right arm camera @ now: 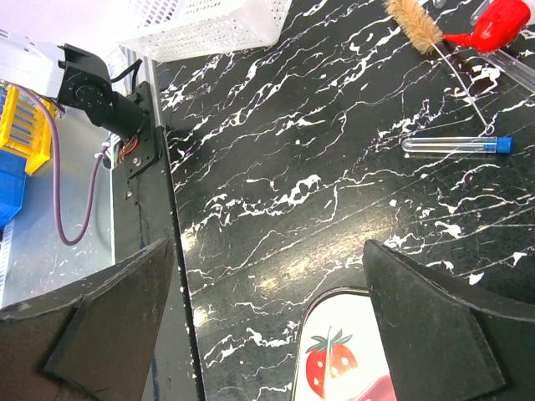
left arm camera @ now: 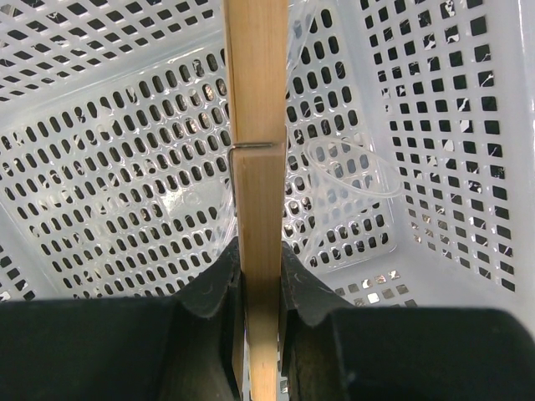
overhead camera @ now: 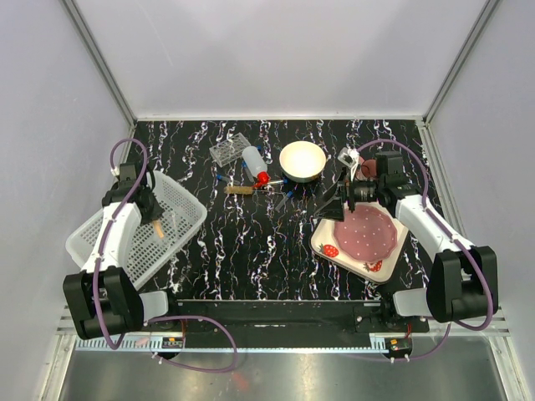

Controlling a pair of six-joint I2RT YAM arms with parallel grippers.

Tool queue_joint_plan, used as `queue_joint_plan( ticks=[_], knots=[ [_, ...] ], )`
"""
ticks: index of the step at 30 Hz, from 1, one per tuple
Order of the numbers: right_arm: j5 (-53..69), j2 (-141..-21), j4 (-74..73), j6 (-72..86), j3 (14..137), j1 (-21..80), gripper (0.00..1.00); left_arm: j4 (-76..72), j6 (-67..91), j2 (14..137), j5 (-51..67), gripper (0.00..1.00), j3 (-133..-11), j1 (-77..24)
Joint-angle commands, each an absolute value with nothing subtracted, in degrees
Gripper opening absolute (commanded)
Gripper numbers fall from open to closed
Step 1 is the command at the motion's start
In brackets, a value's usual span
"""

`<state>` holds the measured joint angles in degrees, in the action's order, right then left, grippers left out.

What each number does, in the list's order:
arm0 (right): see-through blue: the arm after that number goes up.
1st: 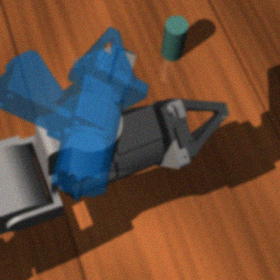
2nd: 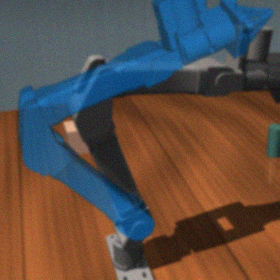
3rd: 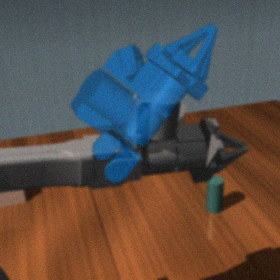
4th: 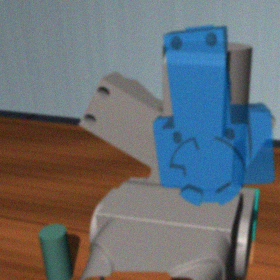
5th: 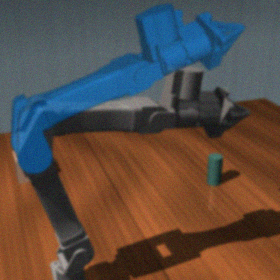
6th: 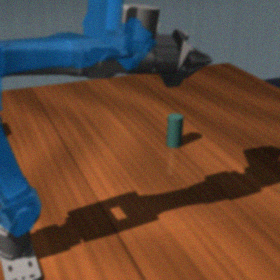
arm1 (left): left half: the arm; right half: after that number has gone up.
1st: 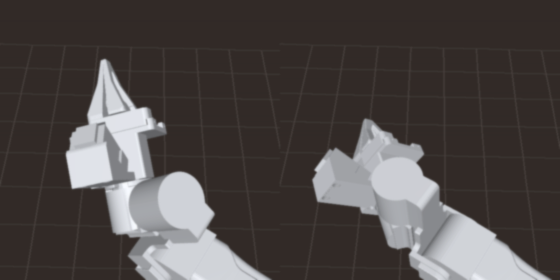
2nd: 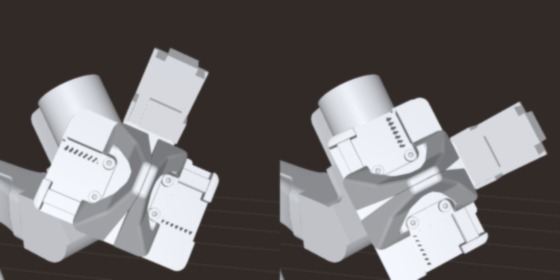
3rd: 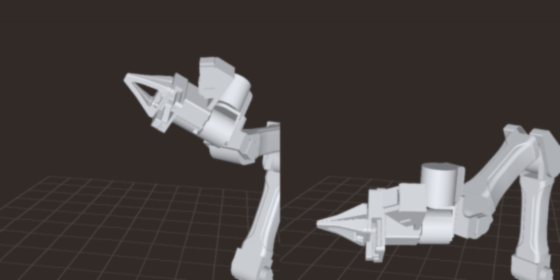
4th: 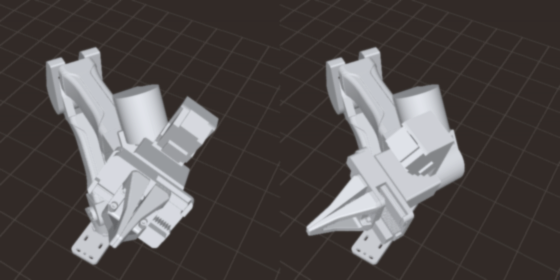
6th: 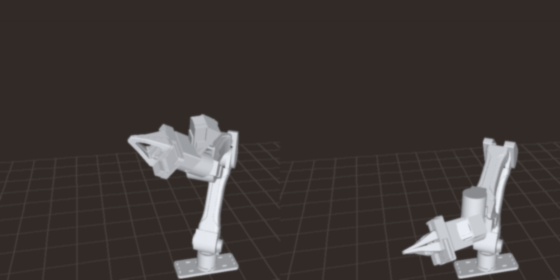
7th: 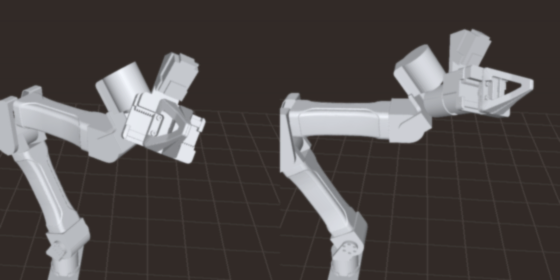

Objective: Organize the chemistry lab equipment

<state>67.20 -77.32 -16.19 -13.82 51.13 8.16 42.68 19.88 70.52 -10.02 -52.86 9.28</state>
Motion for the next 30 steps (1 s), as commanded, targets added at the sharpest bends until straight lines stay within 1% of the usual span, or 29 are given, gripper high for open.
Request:
queue_joint_plan(
  ticks=[1, 2, 3, 6, 8, 13, 19, 20, 21, 23, 24, 26, 27, 30],
  knots=[
    [69.7, -75.41, -14.77, -15.12, 50.98, 7.21, 1.0, 40.43, 19.42, 70.49, -9.32, 0.13, -52.91, 9.93],
    [69.78, -75.41, -14.77, -15.12, 51.06, 7.12, 1.0, 40.52, 19.42, 70.49, -9.23, 0.14, -52.91, 9.93],
    [69.87, -75.41, -14.77, -15.12, 51.06, 7.12, 1.0, 40.6, 19.51, 70.49, -9.14, 0.18, -52.82, 9.93],
    [70.13, -75.59, -14.85, -15.12, 50.98, 6.59, 1.0, 40.78, 19.69, 70.31, -8.97, 0.21, -52.82, 10.02],
    [70.31, -75.41, -14.77, -15.21, 50.98, 6.42, 0.99, 40.87, 19.77, 70.05, -8.79, 0.27, -52.91, 10.02],
    [70.49, -75.32, -14.85, -15.21, 50.89, 6.15, 1.0, 41.13, 20.13, 68.91, -8.44, 0.36, -53.17, 10.02],
    [70.31, -75.15, -14.94, -15.29, 50.71, 5.71, 1.0, 41.92, 20.65, 66.02, -6.42, 0.48, -53.53, 10.2],
    [70.14, -75.06, -14.94, -15.38, 50.8, 5.71, 1.0, 42.01, 20.65, 65.31, -5.37, 0.56, -53.53, 10.11],
    [69.88, -74.97, -15.03, -15.38, 50.8, 5.63, 1.0, 42.01, 20.57, 64.61, -4.75, 0.6, -53.53, 10.19],
    [69.52, -74.88, -15.38, -15.82, 50.8, 5.54, 1.0, 42.01, 20.04, 62.59, -2.39, 0.72, -53.18, 10.19],
    [69.43, -74.8, -15.64, -16.08, 50.89, 5.45, 1.0, 41.75, 19.78, 61.8, -1.59, 0.81, -53.0, 10.2],
    [69.08, -74.79, -16.6, -16.7, 51.06, 5.36, 1.0, 41.14, 19.34, 59.08, -0.27, 0.9, -52.3, 10.11],
    [69.08, -75.06, -16.96, -17.13, 51.15, 5.36, 1.0, 40.87, 18.99, 58.02, 1.39, 0.99, -51.42, 10.19],
    [68.21, -75.41, -19.42, -18.89, 52.29, 5.36, 1.0, 39.73, 17.93, 54.42, 5.0, 0.99, -49.93, 10.2]
  ],
)
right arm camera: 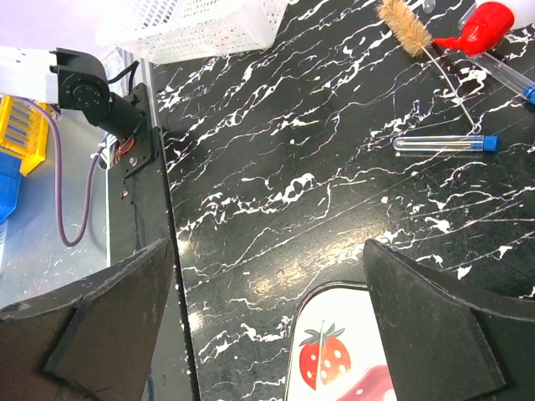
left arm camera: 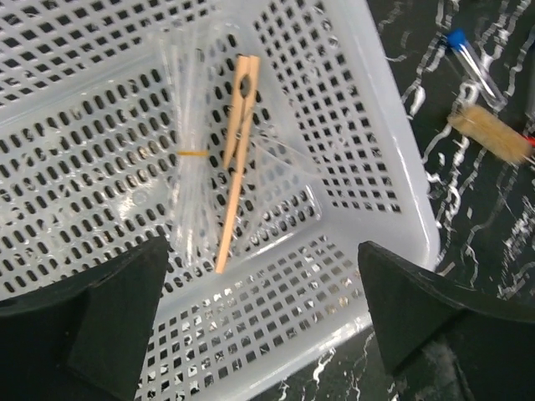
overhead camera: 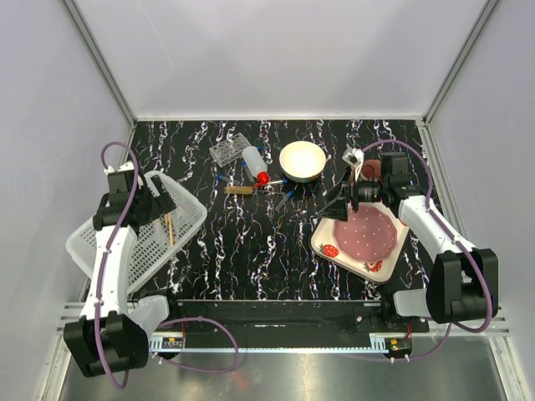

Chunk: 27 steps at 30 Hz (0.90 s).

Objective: Organize the chemistry lab equipment

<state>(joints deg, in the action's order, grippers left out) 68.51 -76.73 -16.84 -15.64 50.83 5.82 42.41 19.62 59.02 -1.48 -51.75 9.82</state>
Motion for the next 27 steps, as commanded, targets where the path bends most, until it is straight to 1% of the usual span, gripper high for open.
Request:
queue_joint_plan(
  ticks=[1, 4, 5, 7, 8, 10, 11, 13, 15, 18, 22, 27],
  knots=[
    [67.94, -75.58, -20.21, -19.59, 52.56, 5.45, 1.0, 39.38, 17.58, 53.71, 6.05, 0.99, -49.66, 10.11],
    [66.36, -76.55, -26.35, -24.85, 55.01, 5.54, 1.0, 38.5, 16.17, 50.81, 10.53, 0.99, -48.52, 10.11],
    [65.05, -77.07, -31.76, -30.44, 56.24, 5.54, 1.0, 38.24, 16.0, 50.28, 11.07, 0.99, -48.34, 10.11],
    [63.47, -79.44, -38.55, -36.71, 61.24, 5.54, 1.0, 37.36, 15.73, 48.96, 12.39, 0.99, -48.08, 10.19],
    [61.54, -80.5, -45.63, -42.74, 63.35, 5.54, 1.0, 37.01, 15.73, 48.78, 13.78, 0.99, -47.64, 10.11],
    [59.69, -84.27, -52.44, -47.96, 69.85, 5.71, 1.0, 36.04, 15.82, 48.17, 15.2, 0.99, -46.94, 10.11],
    [58.11, -85.59, -58.47, -52.43, 72.05, 5.71, 1.0, 35.69, 16.17, 47.73, 15.47, 0.99, -46.06, 10.19],
    [56.78, -89.37, -65.26, -55.45, 77.94, 6.06, 1.0, 34.29, 16.35, 46.59, 16.25, 0.99, -45.27, 10.11],
    [55.2, -92.01, -67.93, -57.48, 82.33, 6.94, 1.0, 33.75, 16.44, 46.06, 16.61, 0.99, -44.39, 10.11],
    [52.65, -93.51, -68.91, -56.96, 85.07, 8.61, 1.0, 33.31, 16.35, 45.44, 17.05, 0.99, -44.12, 10.11],
    [49.14, -93.69, -65.67, -52.4, 85.52, 13.52, 1.0, 32.87, 15.91, 45.61, 18.45, 0.99, -43.95, 10.11],
    [50.71, -93.17, -63.02, -47.73, 84.2, 16.34, 1.0, 32.34, 15.64, 45.97, 20.48, 0.99, -43.77, 10.11]
  ],
)
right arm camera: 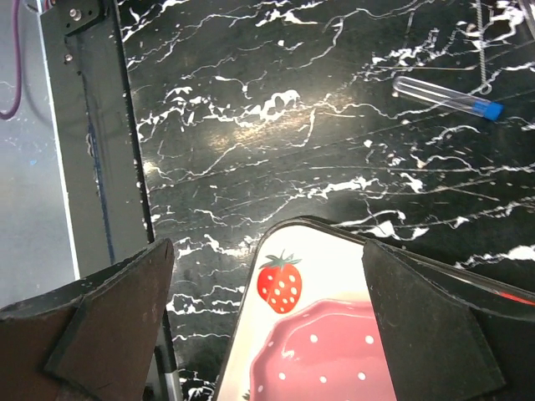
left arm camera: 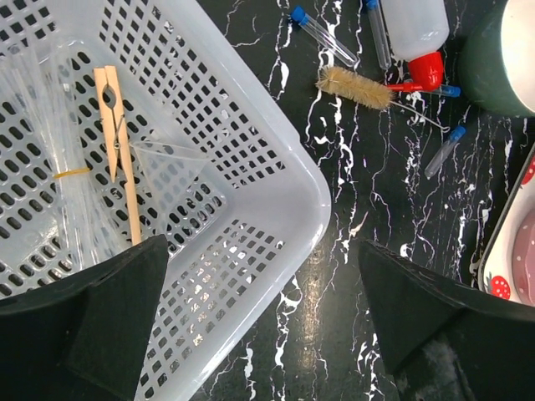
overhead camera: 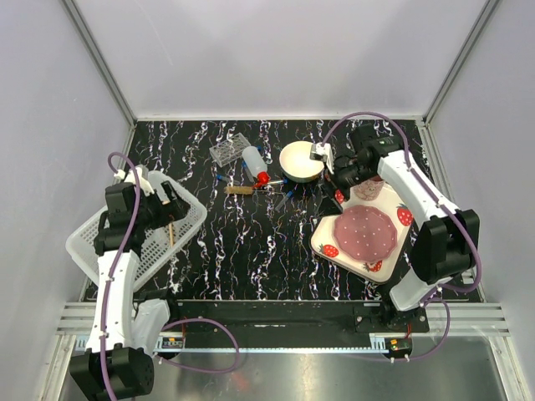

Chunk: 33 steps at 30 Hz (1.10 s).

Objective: Organize the chemistry lab equipment

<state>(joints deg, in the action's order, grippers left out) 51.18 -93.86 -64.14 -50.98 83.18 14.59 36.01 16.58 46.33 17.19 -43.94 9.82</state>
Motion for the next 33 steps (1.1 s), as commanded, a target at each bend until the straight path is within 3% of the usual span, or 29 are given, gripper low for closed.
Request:
queue_joint_plan(
  ticks=[1, 20, 33],
  knots=[
    [50.63, -92.99, -62.15, -46.77, 83.85, 16.7, 1.0, 32.08, 15.56, 45.79, 21.26, 0.99, -43.6, 10.02],
    [47.47, -92.02, -55.2, -38.94, 79.63, 19.25, 1.0, 29.71, 15.12, 45.17, 27.6, 0.99, -42.89, 10.02],
    [36.14, -99.92, -54.84, -34.72, 91.92, 23.46, 1.0, 28.65, 15.29, 44.82, 28.56, 0.99, -42.54, 10.02]
  ],
)
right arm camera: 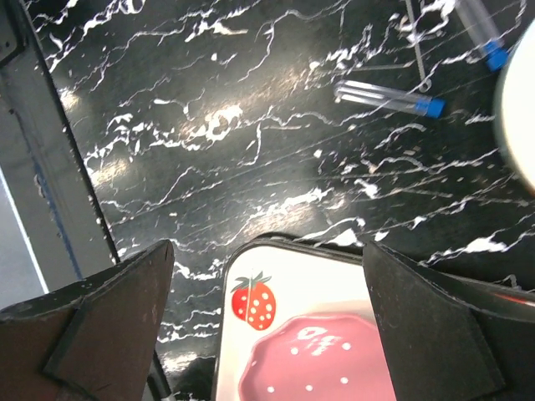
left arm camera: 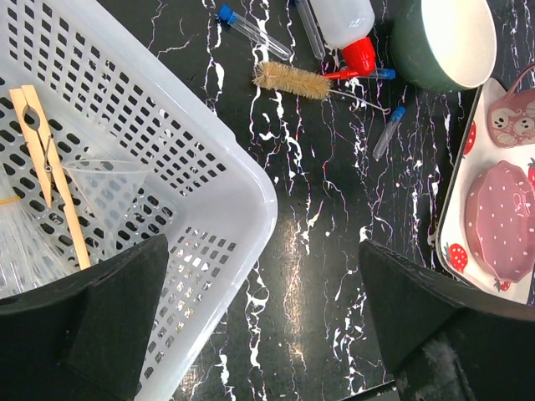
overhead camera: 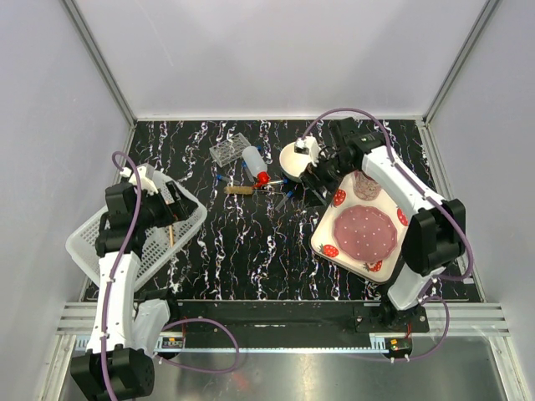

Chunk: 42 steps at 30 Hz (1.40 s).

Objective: Organize the chemistry lab equipment

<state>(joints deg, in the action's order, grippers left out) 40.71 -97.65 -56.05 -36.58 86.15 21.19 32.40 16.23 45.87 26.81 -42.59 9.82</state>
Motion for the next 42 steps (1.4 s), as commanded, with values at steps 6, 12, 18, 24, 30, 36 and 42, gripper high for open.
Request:
queue_joint_plan(
  ticks=[6, 12, 18, 24, 30, 36, 42],
  knots=[
    [31.48, -104.32, -54.76, -35.33, 97.38, 26.71, 1.0, 28.74, 15.29, 45.17, 28.57, 0.99, -42.54, 9.93],
    [26.38, -108.71, -53.88, -36.91, 101.24, 30.32, 1.0, 28.65, 15.38, 45.44, 28.39, 0.99, -42.54, 10.02],
    [22.24, -114.08, -53.96, -38.93, 105.55, 32.43, 1.0, 28.65, 15.38, 45.44, 28.3, 0.99, -42.54, 10.02],
    [20.48, -118.56, -53.7, -39.11, 109.51, 33.48, 1.0, 28.65, 15.38, 45.53, 28.39, 0.99, -42.54, 10.02],
    [19.34, -122.16, -53.61, -39.37, 112.67, 34.1, 1.0, 28.65, 15.38, 45.62, 28.39, 0.99, -42.54, 9.93],
    [18.46, -124.63, -52.91, -38.5, 114.78, 34.45, 1.0, 28.65, 15.38, 45.62, 28.3, 0.99, -42.54, 10.02],
    [18.19, -126.03, -52.21, -38.14, 115.93, 34.63, 1.0, 28.65, 15.38, 45.7, 28.3, 0.99, -42.54, 10.02]
  ],
)
